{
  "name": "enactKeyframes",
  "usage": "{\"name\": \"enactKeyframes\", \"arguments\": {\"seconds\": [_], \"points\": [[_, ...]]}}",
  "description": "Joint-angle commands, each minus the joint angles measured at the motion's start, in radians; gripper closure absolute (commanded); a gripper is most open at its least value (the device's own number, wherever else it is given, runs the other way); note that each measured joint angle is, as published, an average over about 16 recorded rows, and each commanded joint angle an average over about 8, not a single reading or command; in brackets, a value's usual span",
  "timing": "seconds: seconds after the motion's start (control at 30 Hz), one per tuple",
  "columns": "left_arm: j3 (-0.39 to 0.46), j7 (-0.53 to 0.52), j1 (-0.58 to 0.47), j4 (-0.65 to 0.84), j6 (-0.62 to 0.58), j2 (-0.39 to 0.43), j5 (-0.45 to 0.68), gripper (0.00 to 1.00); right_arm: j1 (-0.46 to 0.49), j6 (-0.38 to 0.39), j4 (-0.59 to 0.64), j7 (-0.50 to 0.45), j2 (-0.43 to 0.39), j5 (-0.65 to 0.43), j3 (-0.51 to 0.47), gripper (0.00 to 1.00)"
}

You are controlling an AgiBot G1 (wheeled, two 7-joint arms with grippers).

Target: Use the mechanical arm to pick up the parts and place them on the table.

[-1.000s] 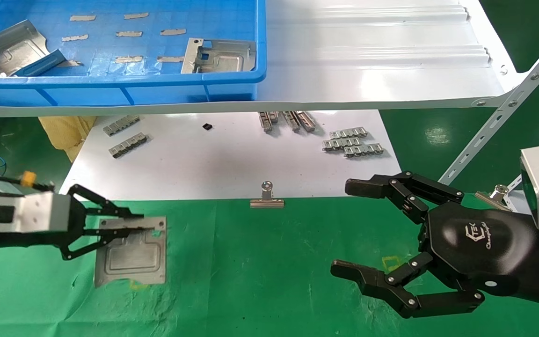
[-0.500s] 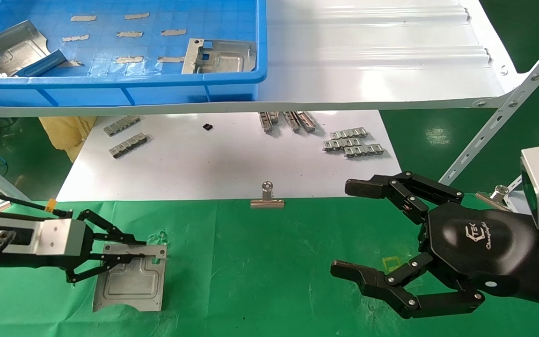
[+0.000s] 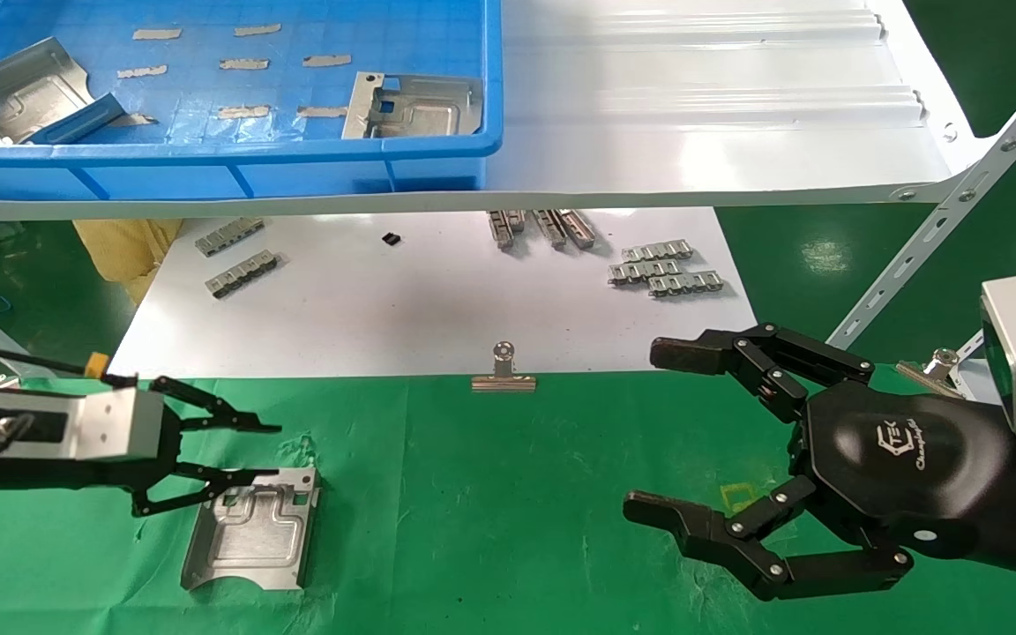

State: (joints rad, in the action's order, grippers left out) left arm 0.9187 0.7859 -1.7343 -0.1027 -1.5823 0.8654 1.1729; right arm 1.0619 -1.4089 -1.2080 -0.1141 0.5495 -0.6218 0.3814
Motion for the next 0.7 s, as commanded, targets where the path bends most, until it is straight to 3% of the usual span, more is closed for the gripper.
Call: {"name": "enactKeyframes", "arguments": {"seconds": [0.03,0.23,0.7], "points": [[-0.009,-0.018,-0.002,0.010,-0.010,-0.004,-0.019,0.00,0.000,0.000,0.000,0.000,0.000,0.000,0.000,0.00],[-0.031,-0.107,0.016,0.011,-0.018,-0.019,-0.072,0.00,0.000,0.000,0.000,0.000,0.000,0.000,0.000,0.00],[-0.049,-0.129,0.037,-0.026,-0.015,-0.027,-0.085,0.00,0.000,0.000,0.000,0.000,0.000,0.000,0.000,0.00]]}}
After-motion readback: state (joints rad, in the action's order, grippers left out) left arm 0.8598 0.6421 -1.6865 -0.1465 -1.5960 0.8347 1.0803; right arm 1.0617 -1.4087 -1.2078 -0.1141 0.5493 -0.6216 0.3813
